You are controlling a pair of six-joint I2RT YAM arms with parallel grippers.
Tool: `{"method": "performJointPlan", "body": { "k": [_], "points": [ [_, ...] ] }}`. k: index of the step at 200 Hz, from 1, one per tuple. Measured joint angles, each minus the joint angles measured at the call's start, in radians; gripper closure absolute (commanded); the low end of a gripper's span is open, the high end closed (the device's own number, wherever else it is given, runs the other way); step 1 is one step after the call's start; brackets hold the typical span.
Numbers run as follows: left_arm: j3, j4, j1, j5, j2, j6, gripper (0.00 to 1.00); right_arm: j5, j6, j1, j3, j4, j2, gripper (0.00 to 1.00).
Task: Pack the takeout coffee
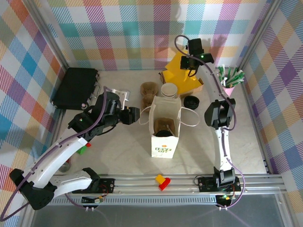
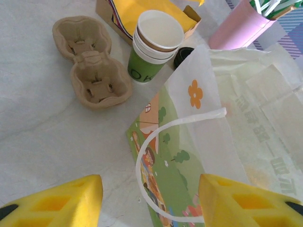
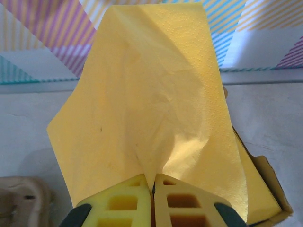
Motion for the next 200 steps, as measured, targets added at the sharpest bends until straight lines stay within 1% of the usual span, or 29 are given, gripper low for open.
{"method": "performJointPlan", "body": {
  "k": [27,37,49,71,78,91,105,114,130,150,168,200],
  "points": [
    [0.008,0.000,0.000,0.010,-0.004,-0.003,0.44,-0.060,0.047,0.000,0.006,-0.053,-0.100,0.90],
    [0.013,0.000,0.000,0.019,-0.004,-0.004,0.44,-0.095,0.073,0.000,0.017,-0.080,-0.141,0.87],
    [0.019,0.001,0.000,0.031,-0.004,-0.008,0.44,-0.151,0.113,-0.002,0.020,-0.109,-0.197,0.87],
    [0.022,0.005,0.000,0.059,-0.004,-0.031,0.43,-0.297,0.223,-0.005,0.014,-0.153,-0.327,0.87],
    [0.022,0.007,0.000,0.064,-0.004,-0.041,0.43,-0.346,0.258,-0.005,-0.001,-0.152,-0.371,0.89],
    [0.024,0.008,0.000,0.070,-0.004,-0.066,0.45,-0.455,0.341,0.000,-0.060,-0.140,-0.477,0.90],
    [0.026,0.012,0.000,0.080,-0.001,-0.093,0.47,-0.542,0.425,0.011,-0.129,-0.121,-0.580,0.89],
    [0.026,0.020,0.000,0.094,0.001,-0.110,0.48,-0.592,0.481,0.033,-0.189,-0.091,-0.653,0.89],
    [0.026,0.039,0.000,0.114,0.001,-0.137,0.50,-0.644,0.563,0.090,-0.315,-0.032,-0.772,0.88],
    [0.013,0.072,-0.001,0.128,-0.003,-0.176,0.51,-0.674,0.694,0.181,-0.586,0.111,-0.959,0.91],
    [-0.009,0.088,-0.002,0.146,-0.010,-0.210,0.52,-0.650,0.796,0.257,-0.807,0.198,-1.105,0.94],
    [-0.051,0.127,-0.010,0.181,-0.021,-0.247,0.53,-0.563,0.902,0.352,-1.049,0.249,-1.260,0.98]
  ]
}}
